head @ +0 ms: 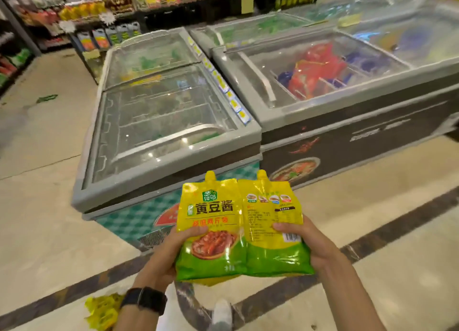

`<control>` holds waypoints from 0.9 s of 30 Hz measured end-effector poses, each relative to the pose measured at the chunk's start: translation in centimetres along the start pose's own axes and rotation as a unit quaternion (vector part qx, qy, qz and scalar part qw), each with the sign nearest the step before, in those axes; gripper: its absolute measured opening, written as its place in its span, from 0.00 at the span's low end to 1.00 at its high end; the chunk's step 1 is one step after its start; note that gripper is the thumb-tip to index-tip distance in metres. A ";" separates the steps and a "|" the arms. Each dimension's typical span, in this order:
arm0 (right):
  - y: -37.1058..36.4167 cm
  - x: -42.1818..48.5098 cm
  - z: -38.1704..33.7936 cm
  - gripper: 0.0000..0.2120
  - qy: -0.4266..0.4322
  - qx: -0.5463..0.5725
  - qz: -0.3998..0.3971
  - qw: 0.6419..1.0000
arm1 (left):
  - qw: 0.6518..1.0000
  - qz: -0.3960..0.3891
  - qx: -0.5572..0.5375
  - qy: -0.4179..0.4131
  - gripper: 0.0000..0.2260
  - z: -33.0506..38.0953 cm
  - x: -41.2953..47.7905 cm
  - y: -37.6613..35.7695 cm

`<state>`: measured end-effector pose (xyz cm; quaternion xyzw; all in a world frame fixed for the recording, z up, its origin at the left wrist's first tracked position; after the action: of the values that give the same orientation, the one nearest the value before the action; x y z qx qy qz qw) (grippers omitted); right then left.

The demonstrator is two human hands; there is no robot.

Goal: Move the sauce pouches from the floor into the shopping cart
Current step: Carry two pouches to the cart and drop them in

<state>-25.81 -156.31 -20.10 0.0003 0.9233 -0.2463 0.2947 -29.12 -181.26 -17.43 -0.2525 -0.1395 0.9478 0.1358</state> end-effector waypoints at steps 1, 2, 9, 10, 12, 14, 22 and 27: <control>1.6 0.1 -0.8 0.42 0.009 0.014 0.017 1.000 | 1.000 -0.013 0.003 0.012 0.36 0.2 1.9 -1.5; 3.1 0.2 -1.7 0.42 0.016 0.027 0.035 0.999 | 0.999 -0.027 0.006 0.026 0.31 0.4 3.8 -3.0; 13.1 3.0 -8.1 0.50 0.048 0.092 0.163 0.981 | 0.988 -0.112 0.056 0.089 0.39 1.8 18.5 -12.0; 14.3 3.4 -9.2 0.50 0.052 0.101 0.178 0.977 | 0.985 -0.132 0.057 0.097 0.39 2.1 20.5 -13.6; 16.7 3.9 -11.6 0.48 0.065 0.113 0.203 0.970 | 0.979 -0.164 0.067 0.105 0.35 2.6 24.2 -16.7; 19.2 3.9 -13.8 0.38 0.083 0.133 0.230 0.960 | 0.972 -0.191 0.075 0.117 0.32 2.9 27.7 -20.0; 30.7 1.1 -18.5 0.44 0.138 0.210 0.327 0.911 | 0.925 -0.302 0.145 0.180 0.35 1.2 37.3 -36.5; 41.2 -1.9 -20.9 0.41 0.161 0.253 0.381 0.875 | 0.896 -0.351 0.178 0.207 0.31 -2.4 41.5 -48.7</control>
<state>-29.61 -110.36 -23.03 0.4663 0.7924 -0.3367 0.2029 -53.45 -122.16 -21.47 -0.3488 -0.0163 0.7742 0.5279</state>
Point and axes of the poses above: each hand's wrist, its own x-axis towards the middle knuckle, its own y-axis out of the back of the hand, z = x × y, the point moved 6 cm from there along x, towards the middle knuckle, and after that the axes turned 7 degrees about -y, right-handed, at the moved point
